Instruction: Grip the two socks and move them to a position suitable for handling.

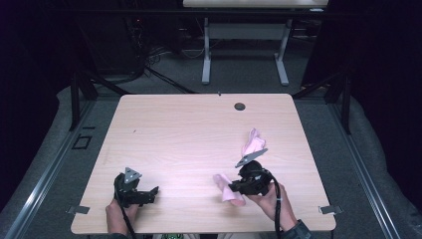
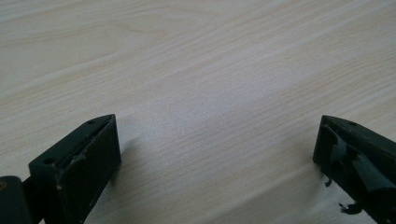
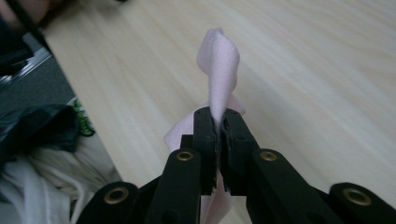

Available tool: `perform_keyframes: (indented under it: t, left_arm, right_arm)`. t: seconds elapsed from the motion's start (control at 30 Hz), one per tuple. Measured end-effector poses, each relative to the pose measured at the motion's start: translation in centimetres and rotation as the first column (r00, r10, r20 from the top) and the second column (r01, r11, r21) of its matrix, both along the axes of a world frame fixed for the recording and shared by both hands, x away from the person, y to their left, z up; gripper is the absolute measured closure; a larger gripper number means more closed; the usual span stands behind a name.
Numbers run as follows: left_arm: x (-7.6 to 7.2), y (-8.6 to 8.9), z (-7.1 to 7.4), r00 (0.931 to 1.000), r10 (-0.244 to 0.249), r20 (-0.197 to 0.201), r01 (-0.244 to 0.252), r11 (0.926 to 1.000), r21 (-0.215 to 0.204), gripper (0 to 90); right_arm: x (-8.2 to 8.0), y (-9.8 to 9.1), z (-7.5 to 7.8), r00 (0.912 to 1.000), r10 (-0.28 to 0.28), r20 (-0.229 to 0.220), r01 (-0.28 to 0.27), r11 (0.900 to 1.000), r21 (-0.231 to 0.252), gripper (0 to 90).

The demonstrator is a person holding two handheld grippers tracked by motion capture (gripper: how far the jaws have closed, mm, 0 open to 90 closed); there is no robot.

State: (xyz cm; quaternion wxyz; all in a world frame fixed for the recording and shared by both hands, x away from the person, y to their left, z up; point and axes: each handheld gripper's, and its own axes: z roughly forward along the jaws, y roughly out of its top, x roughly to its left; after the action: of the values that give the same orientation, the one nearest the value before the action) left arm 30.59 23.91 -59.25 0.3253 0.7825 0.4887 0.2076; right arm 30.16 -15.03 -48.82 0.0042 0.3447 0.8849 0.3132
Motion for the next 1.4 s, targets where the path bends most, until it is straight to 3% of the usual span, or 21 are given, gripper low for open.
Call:
perform_keyframes:
  t: [0.13, 0.2, 0.23, 0.37, 0.6, 0.77, 0.9, 0.93, 0.97, 1.1, 1.17, 1.27, 1.4]
  left_arm:
    - [0.0, 0.0, 0.0, 1.0000, 0.000, 0.000, 0.000, 1.0000, -0.001, 0.5]
    - [0.0, 0.0, 0.0, 1.0000, 0.000, -0.001, 0.000, 1.0000, -0.001, 0.5]
    - [0.0, 0.0, 0.0, 1.0000, 0.000, -0.001, 0.000, 1.0000, -0.001, 0.5]
    - [0.0, 0.0, 0.0, 1.0000, 0.000, -0.001, 0.000, 1.0000, 0.000, 0.5]
    - [0.0, 0.0, 0.0, 1.0000, 0.000, -0.001, 0.000, 1.0000, -0.001, 0.5]
    - [0.0, 0.0, 0.0, 1.0000, 0.000, -0.001, 0.000, 1.0000, -0.001, 0.5]
    - [0.0, 0.0, 0.0, 1.0000, 0.000, -0.001, 0.000, 1.0000, -0.001, 0.5]
    - [0.0, 0.0, 0.0, 1.0000, 0.000, -0.001, 0.000, 1.0000, -0.001, 0.5]
    - [0.0, 0.0, 0.0, 1.0000, 0.000, -0.001, 0.000, 1.0000, -0.001, 0.6]
    - [0.0, 0.0, 0.0, 1.0000, 0.000, -0.001, 0.000, 1.0000, -0.001, 0.5]
    - [0.0, 0.0, 0.0, 1.0000, 0.000, -0.001, 0.000, 1.0000, -0.001, 0.5]
    - [0.0, 0.0, 0.0, 1.0000, 0.002, -0.001, -0.002, 1.0000, -0.003, 0.6]
    - [0.0, 0.0, 0.0, 1.0000, 0.002, -0.001, -0.002, 1.0000, -0.004, 0.6]
  right_arm:
    - [-0.8, 1.8, -1.0, 0.9982, 0.053, -0.027, -0.053, 0.9985, -0.012, 85.2]
    - [-1.1, 3.4, -2.8, 0.9941, 0.091, -0.059, -0.094, 0.9946, -0.043, 85.1]
    - [-1.1, 3.4, -2.8, 0.9941, 0.091, -0.059, -0.094, 0.9946, -0.043, 85.1]
    - [-1.1, 4.8, -5.1, 0.9880, 0.114, -0.104, -0.119, 0.9918, -0.046, 85.0]
    - [-1.1, 5.5, -6.7, 0.9890, 0.107, -0.103, -0.115, 0.9903, -0.078, 80.9]
    - [-1.2, 5.0, -6.0, 0.9905, 0.110, -0.083, -0.116, 0.9904, -0.075, 51.4]
    - [-1.3, 4.2, -4.6, 0.9951, 0.085, -0.051, -0.088, 0.9949, -0.051, 26.8]
    - [-1.3, 4.2, -4.6, 0.9951, 0.085, -0.051, -0.088, 0.9949, -0.051, 26.8]
    - [-1.1, 3.6, -3.9, 0.9974, 0.066, -0.029, -0.067, 0.9959, -0.060, 18.5]
    - [-0.4, 2.4, -2.7, 0.9990, 0.044, 0.001, -0.044, 0.9980, -0.045, 13.1]
    - [0.6, 1.1, -1.7, 0.9992, -0.001, 0.039, 0.003, 0.9990, -0.045, 4.4]
    - [1.6, -0.1, -0.7, 0.9954, -0.038, 0.087, 0.042, 0.9982, -0.044, 2.9]
    - [3.4, -1.2, 0.1, 0.9910, -0.073, 0.112, 0.081, 0.9943, -0.069, 0.0]
